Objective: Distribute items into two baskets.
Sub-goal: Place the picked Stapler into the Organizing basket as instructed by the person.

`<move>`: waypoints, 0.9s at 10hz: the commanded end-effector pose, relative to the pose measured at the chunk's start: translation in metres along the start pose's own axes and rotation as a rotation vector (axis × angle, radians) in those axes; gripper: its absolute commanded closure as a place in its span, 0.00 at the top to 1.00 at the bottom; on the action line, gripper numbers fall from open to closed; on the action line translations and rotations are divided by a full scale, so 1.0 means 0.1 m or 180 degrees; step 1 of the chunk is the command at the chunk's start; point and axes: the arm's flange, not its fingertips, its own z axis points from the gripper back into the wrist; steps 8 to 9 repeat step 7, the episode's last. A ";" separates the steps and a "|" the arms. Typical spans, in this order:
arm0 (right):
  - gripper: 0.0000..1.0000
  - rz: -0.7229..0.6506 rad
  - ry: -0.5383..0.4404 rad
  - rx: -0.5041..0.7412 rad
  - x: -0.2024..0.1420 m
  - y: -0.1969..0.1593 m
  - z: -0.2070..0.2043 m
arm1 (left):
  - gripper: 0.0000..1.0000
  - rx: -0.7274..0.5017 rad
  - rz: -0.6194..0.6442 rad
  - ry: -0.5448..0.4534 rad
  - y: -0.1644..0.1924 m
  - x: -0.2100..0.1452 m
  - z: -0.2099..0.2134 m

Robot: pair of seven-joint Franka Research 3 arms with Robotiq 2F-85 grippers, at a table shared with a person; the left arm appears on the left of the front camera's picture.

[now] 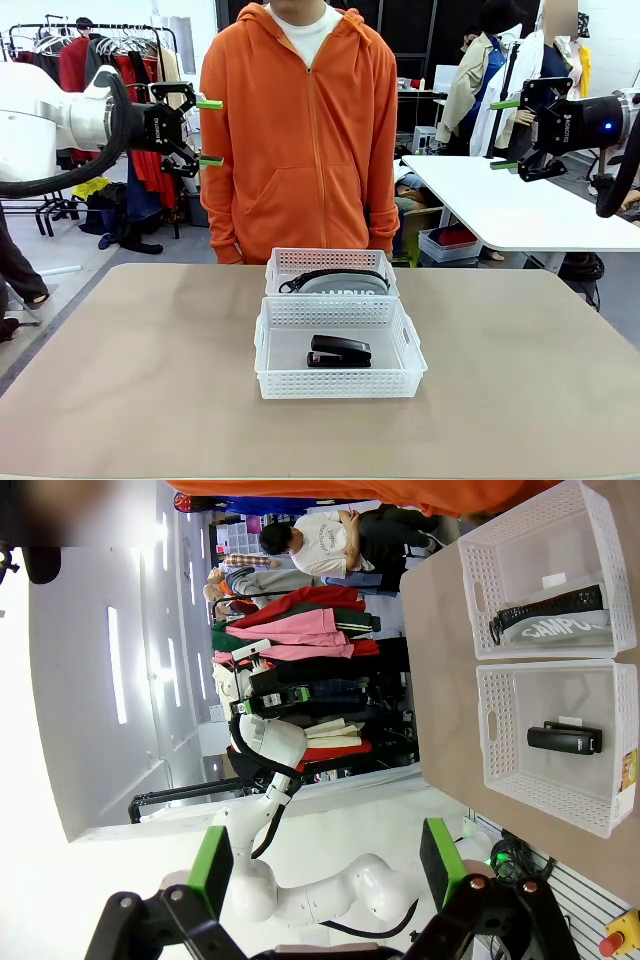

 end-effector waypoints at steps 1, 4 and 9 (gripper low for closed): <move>1.00 -0.0027 -0.0030 0.0025 -0.03 0.03 -0.01 | 1.00 -0.0006 -0.0007 -0.0001 -0.01 0.00 0.00; 1.00 -0.0027 -0.0030 0.0025 -0.03 0.03 -0.01 | 1.00 -0.0006 -0.0007 -0.0001 -0.01 0.00 0.00; 1.00 -0.0027 -0.0030 0.0025 -0.03 0.03 -0.01 | 1.00 -0.0006 -0.0007 -0.0001 -0.01 0.00 0.00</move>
